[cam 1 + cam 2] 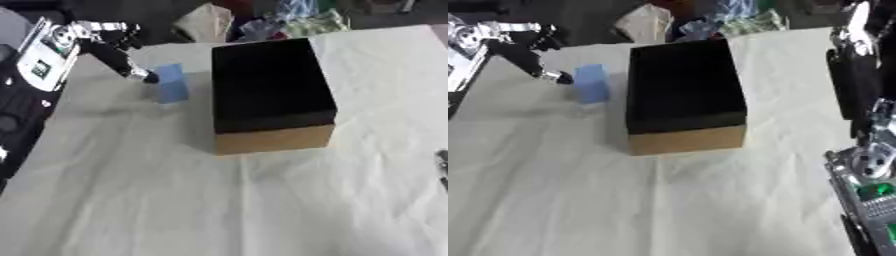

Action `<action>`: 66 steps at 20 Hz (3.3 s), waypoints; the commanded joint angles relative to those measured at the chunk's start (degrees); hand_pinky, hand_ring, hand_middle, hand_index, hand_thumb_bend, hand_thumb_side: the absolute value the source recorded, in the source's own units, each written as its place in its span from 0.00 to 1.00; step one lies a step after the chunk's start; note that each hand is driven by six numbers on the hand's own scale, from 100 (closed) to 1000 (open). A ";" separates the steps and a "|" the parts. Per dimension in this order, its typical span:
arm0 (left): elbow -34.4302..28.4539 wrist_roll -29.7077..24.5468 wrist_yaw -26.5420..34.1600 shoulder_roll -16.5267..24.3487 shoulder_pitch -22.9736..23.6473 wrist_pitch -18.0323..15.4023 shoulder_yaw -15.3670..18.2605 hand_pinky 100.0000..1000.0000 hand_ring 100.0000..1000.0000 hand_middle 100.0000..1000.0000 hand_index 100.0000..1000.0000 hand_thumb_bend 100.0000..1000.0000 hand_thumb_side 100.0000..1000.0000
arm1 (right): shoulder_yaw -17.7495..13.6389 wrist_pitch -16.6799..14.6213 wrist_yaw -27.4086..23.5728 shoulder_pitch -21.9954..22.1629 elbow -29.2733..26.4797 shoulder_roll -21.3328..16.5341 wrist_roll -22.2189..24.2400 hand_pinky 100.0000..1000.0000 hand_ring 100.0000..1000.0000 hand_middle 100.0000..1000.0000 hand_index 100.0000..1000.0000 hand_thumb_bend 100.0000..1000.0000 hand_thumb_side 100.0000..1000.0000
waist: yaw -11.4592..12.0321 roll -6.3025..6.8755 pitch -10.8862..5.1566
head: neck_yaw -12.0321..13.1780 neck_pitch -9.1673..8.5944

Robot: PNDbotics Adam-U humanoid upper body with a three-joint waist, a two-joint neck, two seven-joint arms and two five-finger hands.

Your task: Pick up objects on the table and place them in the box.

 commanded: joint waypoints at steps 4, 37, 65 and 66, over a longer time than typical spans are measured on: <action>-1.00 -0.15 -0.79 0.20 -1.44 1.40 -0.19 1.00 0.97 0.92 1.00 0.56 0.12 | -0.09 -0.14 -0.24 -1.26 -0.91 -0.02 -0.37 0.72 0.61 0.57 0.79 0.00 0.52 | -0.76 0.13 -0.99 | 0.87 -0.85; 2.41 8.81 -10.22 -0.87 0.54 3.10 1.57 1.00 0.96 0.87 0.96 0.51 0.09 | 0.96 -0.71 -1.72 -2.29 -0.91 -0.33 -1.47 0.71 0.60 0.56 0.79 0.00 0.54 | -3.36 1.65 2.78 | 3.16 -3.12; -2.31 16.72 1.10 -0.17 -0.31 7.43 1.07 0.89 0.62 0.41 0.58 0.00 0.11 | 0.80 0.07 -1.77 -1.90 -0.91 0.33 -1.23 0.71 0.60 0.55 0.79 0.00 0.54 | -3.18 0.88 1.49 | 2.70 -2.11; -3.29 17.14 1.54 -0.24 -0.52 7.47 0.85 0.89 0.62 0.41 0.58 0.00 0.12 | 0.77 0.12 -1.72 -1.88 -0.91 0.35 -1.19 0.71 0.60 0.55 0.79 0.00 0.53 | -3.09 0.84 1.34 | 2.56 -1.99</action>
